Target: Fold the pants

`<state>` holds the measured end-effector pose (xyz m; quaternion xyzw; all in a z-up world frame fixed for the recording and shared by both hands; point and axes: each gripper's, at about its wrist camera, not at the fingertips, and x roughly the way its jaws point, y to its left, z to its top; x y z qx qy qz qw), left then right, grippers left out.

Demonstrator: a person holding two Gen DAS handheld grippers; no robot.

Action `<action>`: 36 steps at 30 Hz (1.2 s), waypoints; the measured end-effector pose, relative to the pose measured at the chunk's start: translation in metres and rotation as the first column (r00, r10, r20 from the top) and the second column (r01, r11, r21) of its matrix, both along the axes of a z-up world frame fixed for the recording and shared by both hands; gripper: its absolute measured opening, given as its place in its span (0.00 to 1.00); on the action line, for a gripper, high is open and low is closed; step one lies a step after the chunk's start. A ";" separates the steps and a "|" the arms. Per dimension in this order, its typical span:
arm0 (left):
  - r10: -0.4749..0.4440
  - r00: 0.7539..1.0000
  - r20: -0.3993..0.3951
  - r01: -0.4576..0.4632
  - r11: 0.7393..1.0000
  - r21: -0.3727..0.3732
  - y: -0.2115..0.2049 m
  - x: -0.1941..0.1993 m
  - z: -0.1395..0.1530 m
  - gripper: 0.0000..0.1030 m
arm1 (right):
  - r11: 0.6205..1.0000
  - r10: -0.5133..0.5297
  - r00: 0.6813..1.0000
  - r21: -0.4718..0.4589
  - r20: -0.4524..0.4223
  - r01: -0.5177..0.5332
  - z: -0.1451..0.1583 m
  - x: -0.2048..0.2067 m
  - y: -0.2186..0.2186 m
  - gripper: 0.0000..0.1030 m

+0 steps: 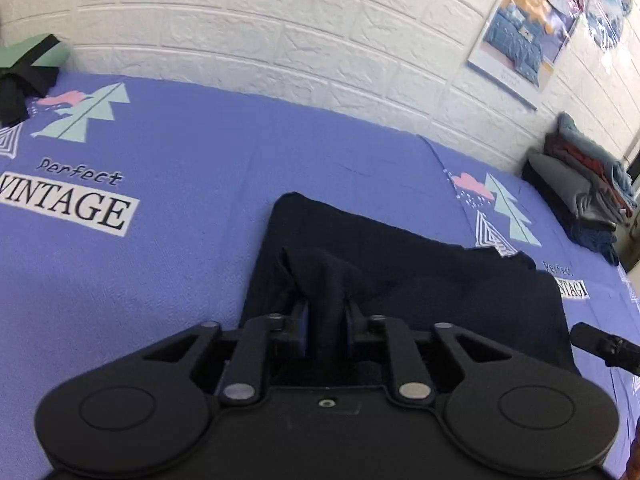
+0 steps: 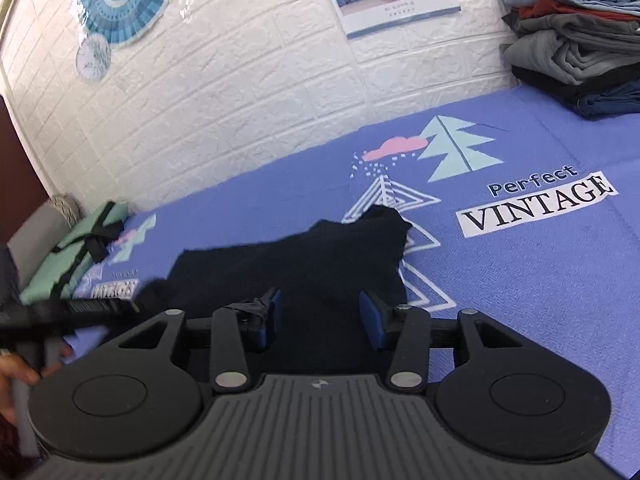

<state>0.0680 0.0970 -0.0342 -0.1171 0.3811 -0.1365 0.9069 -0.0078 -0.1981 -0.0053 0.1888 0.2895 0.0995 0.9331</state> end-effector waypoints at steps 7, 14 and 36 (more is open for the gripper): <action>-0.033 0.990 0.139 0.045 0.995 -0.085 0.008 -0.019 0.041 0.38 | 0.989 0.146 0.988 0.028 0.043 -0.147 0.008 0.021 0.021 0.49; -0.052 0.998 0.045 0.054 0.998 -0.043 -0.014 0.012 -0.016 0.65 | 0.997 0.024 1.000 -0.075 0.006 -0.024 -0.047 0.053 0.005 0.20; -0.086 0.987 -0.136 0.059 0.979 -0.194 0.068 -0.039 0.005 1.00 | 0.996 0.093 0.989 -0.003 -0.118 -0.094 -0.011 -0.028 -0.030 1.00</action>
